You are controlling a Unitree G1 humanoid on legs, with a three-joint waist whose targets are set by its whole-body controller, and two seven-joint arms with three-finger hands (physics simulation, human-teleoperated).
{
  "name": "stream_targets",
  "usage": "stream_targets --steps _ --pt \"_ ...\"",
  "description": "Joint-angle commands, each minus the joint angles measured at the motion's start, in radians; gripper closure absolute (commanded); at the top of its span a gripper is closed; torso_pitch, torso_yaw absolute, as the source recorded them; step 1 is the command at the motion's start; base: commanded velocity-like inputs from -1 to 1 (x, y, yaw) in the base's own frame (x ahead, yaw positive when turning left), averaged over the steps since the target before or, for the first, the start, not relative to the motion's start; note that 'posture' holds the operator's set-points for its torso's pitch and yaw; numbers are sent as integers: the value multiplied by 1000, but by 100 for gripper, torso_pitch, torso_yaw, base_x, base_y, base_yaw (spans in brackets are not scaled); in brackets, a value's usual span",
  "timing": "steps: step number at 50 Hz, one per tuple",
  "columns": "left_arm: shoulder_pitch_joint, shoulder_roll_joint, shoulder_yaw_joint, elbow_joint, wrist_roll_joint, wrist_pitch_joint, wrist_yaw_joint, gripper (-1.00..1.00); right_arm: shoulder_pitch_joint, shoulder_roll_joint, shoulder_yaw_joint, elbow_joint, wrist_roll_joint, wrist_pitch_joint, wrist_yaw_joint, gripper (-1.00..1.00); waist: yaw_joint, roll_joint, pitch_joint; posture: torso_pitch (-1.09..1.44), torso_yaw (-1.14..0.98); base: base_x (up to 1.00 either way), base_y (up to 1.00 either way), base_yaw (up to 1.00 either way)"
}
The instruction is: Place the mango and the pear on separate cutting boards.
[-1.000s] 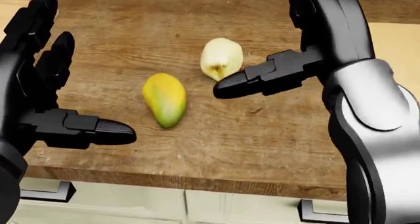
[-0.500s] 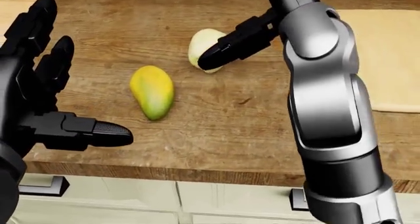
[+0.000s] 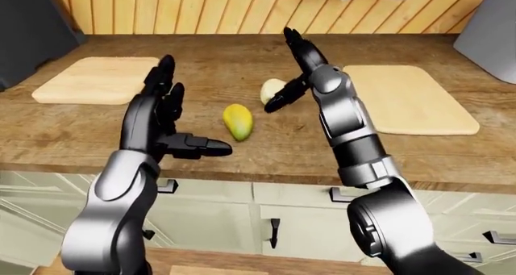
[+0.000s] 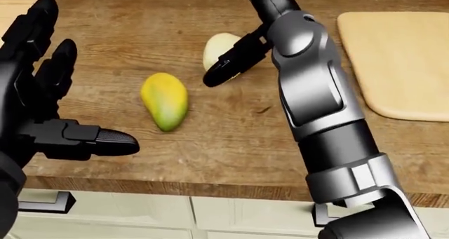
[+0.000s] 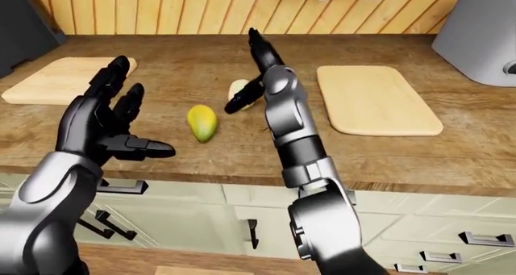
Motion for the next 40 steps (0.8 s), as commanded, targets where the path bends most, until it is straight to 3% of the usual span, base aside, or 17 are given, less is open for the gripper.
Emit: stream_targets --steps 1,10,13,16,19,29,32,34,40 --pt "-24 8 9 -24 5 -38 1 -100 -40 -6 -5 -26 -11 -44 -16 -100 -1 3 -29 0 0 0 0 0" --pt "-23 5 10 -35 6 -28 1 -100 -12 -1 10 21 -62 -72 -6 -100 1 0 -28 0 0 0 0 0" --pt "-23 5 10 -35 6 -29 1 -100 -13 1 6 43 -71 -84 -8 -55 1 -1 -28 0 0 0 0 0" --pt "-20 5 10 -29 8 -36 -2 -100 -7 1 5 66 -79 -96 -12 -41 2 -1 -28 0 0 0 0 0" --pt "-16 4 8 -23 10 -46 -5 -100 -7 0 4 85 -84 -106 -15 -7 2 -1 -28 0 0 0 0 0" --pt "-10 6 17 -41 5 -35 -6 -100 7 13 13 148 -114 -146 -40 27 2 -1 -30 0 0 0 0 0" --pt "-8 7 18 -43 3 -34 -7 -100 7 -1 5 88 -121 -113 -18 57 3 -2 -31 0 0 0 0 0" --pt "-18 10 21 -45 0 -24 -6 -100 32 -12 -5 -16 -123 -68 13 100 5 -4 -31 0 0 0 0 0" --pt "-46 22 23 -58 -12 7 5 -100 97 -56 -32 -334 -119 88 109 100 12 -11 -23 0 0 0 0 0"
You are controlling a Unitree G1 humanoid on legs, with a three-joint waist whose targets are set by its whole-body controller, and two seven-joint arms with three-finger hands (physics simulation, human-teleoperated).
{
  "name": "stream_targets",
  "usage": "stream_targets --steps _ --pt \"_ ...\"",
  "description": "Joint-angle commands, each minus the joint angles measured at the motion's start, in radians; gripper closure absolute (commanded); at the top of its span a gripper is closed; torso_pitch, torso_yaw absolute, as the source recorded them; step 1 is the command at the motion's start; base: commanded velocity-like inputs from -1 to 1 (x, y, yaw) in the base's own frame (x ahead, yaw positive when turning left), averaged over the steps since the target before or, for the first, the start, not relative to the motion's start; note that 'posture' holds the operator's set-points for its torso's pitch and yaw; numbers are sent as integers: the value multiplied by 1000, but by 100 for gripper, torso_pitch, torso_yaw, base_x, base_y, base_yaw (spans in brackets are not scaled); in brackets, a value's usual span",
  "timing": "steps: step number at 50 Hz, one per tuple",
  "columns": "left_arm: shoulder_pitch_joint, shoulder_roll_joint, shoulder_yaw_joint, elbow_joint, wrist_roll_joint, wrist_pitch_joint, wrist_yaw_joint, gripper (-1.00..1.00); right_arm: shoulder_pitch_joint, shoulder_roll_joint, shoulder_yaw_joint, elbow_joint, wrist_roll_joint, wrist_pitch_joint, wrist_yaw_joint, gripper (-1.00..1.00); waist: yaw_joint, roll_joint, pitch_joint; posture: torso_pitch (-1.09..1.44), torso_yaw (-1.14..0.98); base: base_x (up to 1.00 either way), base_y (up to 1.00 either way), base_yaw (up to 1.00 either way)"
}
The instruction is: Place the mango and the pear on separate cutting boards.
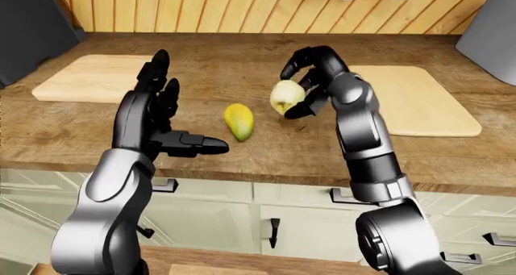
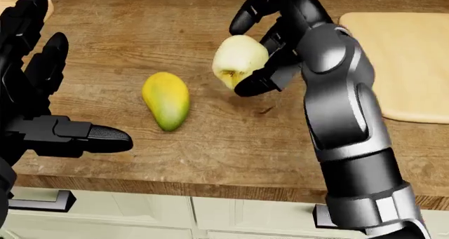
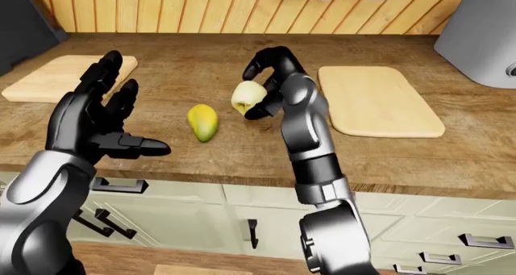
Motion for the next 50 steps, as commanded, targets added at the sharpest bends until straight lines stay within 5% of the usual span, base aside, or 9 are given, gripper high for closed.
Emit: stream_targets --steps 1,6,11,16,20,28,38,50 --pt "-37 10 -4 -29 -2 -16 6 -100 -45 -22 -19 -138 -3 51 28 100 -1 0 -33 0 0 0 0 0" --pt "-188 91 -36 -5 9 61 -40 -100 -52 -54 -28 -291 0 155 83 100 0 -2 -29 0 0 0 0 0" --pt "-437 248 -109 20 105 56 -218 -100 -56 -88 -43 -364 4 206 116 100 -2 -7 -22 0 0 0 0 0" --pt "-407 233 -202 198 387 -275 -390 -100 -51 -154 -67 -465 -10 290 171 100 5 -10 -12 0 0 0 0 0" --pt "-420 200 -214 306 613 -574 -552 -100 -50 -180 -79 -513 -8 325 194 100 8 -10 -16 0 0 0 0 0" --pt "-489 124 -160 486 657 -870 -836 -100 -40 -178 -73 -514 2 321 185 100 4 -26 -16 0 0 0 0 0" --pt "-487 107 -169 755 768 -1206 -817 -100 -9 -198 -83 -547 8 331 196 100 9 -27 -23 0 0 0 0 0" --pt "-551 79 -178 887 836 -1273 -839 -100 27 -189 -88 -558 17 321 181 100 7 -32 -22 0 0 0 0 0"
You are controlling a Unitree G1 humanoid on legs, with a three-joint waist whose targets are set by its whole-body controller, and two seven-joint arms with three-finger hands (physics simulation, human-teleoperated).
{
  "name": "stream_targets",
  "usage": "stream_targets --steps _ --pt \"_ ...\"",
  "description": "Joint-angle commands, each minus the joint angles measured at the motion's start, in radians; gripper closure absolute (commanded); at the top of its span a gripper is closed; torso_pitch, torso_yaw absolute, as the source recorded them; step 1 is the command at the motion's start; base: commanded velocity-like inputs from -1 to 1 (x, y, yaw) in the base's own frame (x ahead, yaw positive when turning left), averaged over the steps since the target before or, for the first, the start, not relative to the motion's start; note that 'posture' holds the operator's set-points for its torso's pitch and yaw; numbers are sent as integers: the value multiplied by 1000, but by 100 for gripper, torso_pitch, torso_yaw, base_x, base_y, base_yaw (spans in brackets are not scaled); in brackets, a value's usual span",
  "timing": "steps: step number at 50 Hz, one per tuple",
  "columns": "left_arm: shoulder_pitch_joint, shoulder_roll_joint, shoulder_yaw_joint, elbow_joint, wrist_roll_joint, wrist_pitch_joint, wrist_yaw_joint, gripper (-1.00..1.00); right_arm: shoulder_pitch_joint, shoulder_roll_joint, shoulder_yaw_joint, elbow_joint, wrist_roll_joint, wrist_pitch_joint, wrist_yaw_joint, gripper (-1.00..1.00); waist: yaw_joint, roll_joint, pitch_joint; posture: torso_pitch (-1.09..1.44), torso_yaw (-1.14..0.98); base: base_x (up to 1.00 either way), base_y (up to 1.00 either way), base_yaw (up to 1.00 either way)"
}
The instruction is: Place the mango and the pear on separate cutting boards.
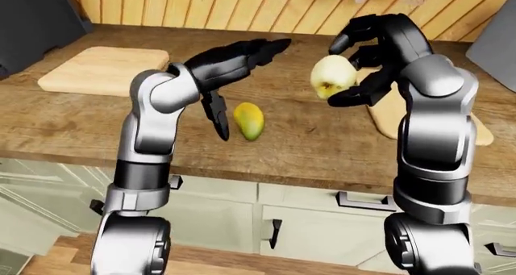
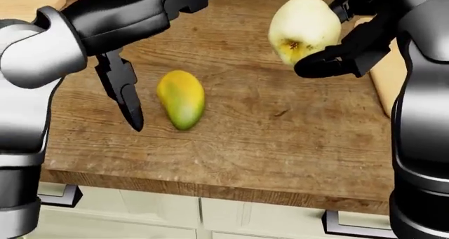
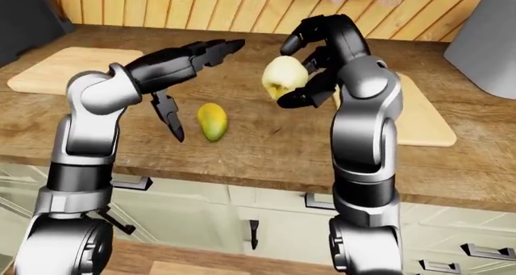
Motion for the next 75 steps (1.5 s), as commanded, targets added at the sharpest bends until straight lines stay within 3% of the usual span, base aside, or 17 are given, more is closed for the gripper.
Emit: stream_targets --steps 1,8,13,25,35,44,75 --pt "-54 2 13 -21 -2 -7 -6 -100 -38 -12 -15 -34 -4 -33 -21 100 -1 -1 -34 0 0 0 0 0" --pt "-80 -15 -1 18 33 -9 -38 -98 -34 -13 -17 -38 6 -30 -30 100 1 -2 -32 0 0 0 0 0" --pt "-85 -17 -2 89 50 -47 -22 -78 -31 -17 -21 -35 15 -33 -37 100 1 -4 -33 0 0 0 0 0" --pt "-103 -25 -15 142 65 -124 -38 -76 -28 -23 -24 -18 34 -47 -51 100 0 -7 -35 0 0 0 0 0" --pt "-165 -7 -25 354 141 -266 37 -71 -29 -22 -21 -8 38 -52 -57 100 -3 -5 -42 0 0 0 0 0" --pt "-190 -14 -25 426 189 -259 62 -73 -18 -11 -19 -1 46 -59 -65 100 -6 -2 -45 0 0 0 0 0" --pt "-188 -32 -30 424 223 -248 54 -6 -23 -13 -14 -7 57 -43 -67 100 -8 -3 -46 0 0 0 0 0"
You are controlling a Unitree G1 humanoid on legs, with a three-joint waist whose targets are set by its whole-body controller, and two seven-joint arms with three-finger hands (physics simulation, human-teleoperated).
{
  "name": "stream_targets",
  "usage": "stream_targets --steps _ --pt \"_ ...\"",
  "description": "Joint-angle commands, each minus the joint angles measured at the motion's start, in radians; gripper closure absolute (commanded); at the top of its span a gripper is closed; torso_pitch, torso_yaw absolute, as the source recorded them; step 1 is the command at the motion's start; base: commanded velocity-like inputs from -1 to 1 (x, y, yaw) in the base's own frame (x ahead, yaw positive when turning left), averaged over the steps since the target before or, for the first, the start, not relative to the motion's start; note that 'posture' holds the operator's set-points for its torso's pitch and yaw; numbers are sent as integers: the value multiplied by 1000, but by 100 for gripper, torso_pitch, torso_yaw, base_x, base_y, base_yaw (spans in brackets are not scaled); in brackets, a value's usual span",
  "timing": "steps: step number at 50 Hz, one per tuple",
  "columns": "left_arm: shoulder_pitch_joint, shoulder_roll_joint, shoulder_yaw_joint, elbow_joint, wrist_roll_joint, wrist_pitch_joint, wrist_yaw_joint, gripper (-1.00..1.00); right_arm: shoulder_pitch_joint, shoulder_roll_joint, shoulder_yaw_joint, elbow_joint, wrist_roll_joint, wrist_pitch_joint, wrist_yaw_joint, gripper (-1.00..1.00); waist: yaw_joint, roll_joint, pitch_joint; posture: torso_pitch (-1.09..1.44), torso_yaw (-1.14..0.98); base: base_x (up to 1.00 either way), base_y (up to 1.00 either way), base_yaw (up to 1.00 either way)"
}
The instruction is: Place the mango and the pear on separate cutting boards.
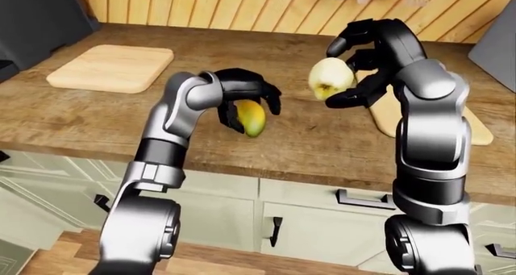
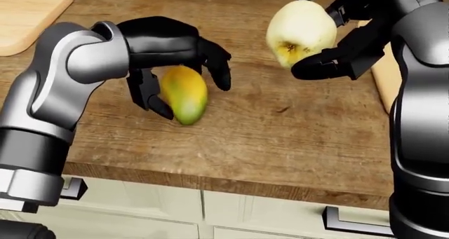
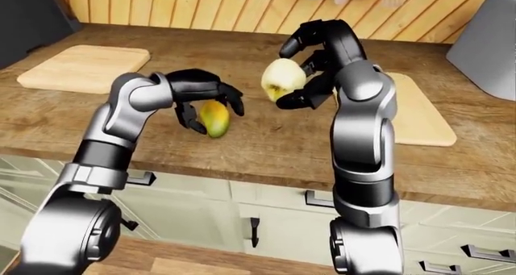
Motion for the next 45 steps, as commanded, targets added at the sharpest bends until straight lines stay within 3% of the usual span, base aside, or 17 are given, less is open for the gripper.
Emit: stream_targets --steps 1,12,14,16,19,29,40,42,45 --pt "-38 11 16 -34 -12 -6 20 -4 -39 -12 -13 -37 -10 -21 -9 100 0 -2 -34 0 0 0 0 0" --pt "2 2 15 -78 -12 -12 11 7 -33 -12 -16 -44 -14 -21 -3 100 -1 1 -35 0 0 0 0 0" --pt "-7 2 21 -83 -20 -11 16 26 -36 -15 -15 -48 -17 -15 1 100 -1 1 -36 0 0 0 0 0" --pt "-9 4 26 -103 -33 -7 12 69 -40 -18 -15 -58 -20 -5 9 100 0 0 -36 0 0 0 0 0" --pt "-8 6 31 -133 -49 5 9 100 -37 -20 -16 -68 -24 1 15 100 0 0 -34 0 0 0 0 0" --pt "-36 26 55 -268 -119 7 78 100 -19 -36 -29 -104 -27 18 35 100 -2 -2 -27 0 0 0 0 0" --pt "-101 68 69 -264 -163 28 125 100 -28 -40 -43 -111 -4 51 11 100 0 2 -22 0 0 0 0 0" --pt "-104 70 68 -261 -167 28 128 100 -29 -41 -42 -109 2 54 7 100 -6 13 -48 0 0 -30 0 0" --pt "-106 71 66 -262 -170 29 130 100 -28 -43 -39 -109 6 58 3 100 -9 21 -47 0 0 -32 -4 0"
